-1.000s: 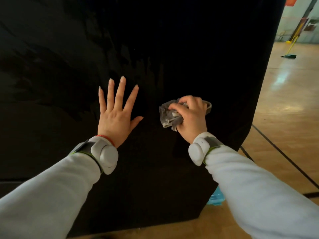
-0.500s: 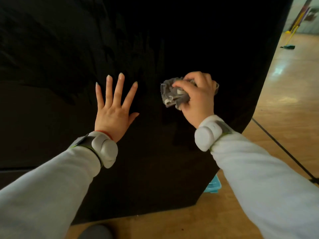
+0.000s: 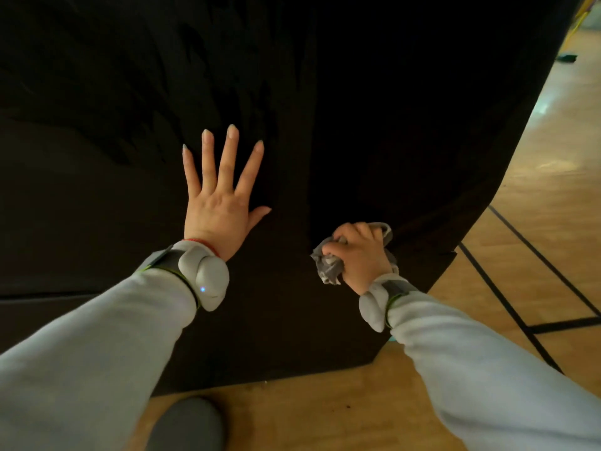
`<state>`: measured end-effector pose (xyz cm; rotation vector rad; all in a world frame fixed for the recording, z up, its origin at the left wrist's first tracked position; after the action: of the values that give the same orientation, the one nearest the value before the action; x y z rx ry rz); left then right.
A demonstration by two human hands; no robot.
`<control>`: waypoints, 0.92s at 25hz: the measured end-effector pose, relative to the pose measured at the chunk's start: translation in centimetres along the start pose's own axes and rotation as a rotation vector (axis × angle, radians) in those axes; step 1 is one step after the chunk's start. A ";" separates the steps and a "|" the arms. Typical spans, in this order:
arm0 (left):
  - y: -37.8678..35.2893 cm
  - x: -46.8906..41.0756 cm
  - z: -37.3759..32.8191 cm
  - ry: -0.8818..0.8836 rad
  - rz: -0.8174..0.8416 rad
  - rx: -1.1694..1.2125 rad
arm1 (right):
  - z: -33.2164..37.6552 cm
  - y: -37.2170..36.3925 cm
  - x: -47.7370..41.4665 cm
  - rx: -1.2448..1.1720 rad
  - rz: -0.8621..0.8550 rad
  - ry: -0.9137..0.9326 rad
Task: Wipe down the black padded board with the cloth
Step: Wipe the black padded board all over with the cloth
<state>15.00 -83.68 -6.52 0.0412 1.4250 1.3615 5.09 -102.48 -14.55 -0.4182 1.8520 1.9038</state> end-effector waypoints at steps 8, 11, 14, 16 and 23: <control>-0.7 0.4 -0.7 0.034 0.016 0.023 | 0.2 5.1 -3.4 -0.154 -0.332 -0.197; -1.5 1.4 -1.5 0.023 0.037 0.029 | 0.2 1.2 -1.0 -0.111 -0.175 -0.155; -1.3 1.4 -1.5 0.046 0.044 0.032 | 0.3 -0.1 -0.2 -0.118 -0.100 -0.164; -1.0 1.1 -1.8 0.064 0.033 0.051 | 0.3 0.3 -0.5 -0.130 -0.096 -0.152; -1.1 2.0 -1.9 0.055 0.043 0.076 | 0.7 4.0 -1.7 -0.238 -0.315 -0.230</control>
<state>13.56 -84.02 -9.13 0.0844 1.5295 1.3526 4.59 -101.95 -10.22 -0.5097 1.3327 1.8684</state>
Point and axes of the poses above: each hand's wrist, its own x-axis away from the middle knuckle, its own y-axis out of the back of the hand, z = x × y, the point moved 4 cm from there along -x, towards the middle knuckle, and after that the axes turned 10 degrees about -y, right-handed, at the moved point
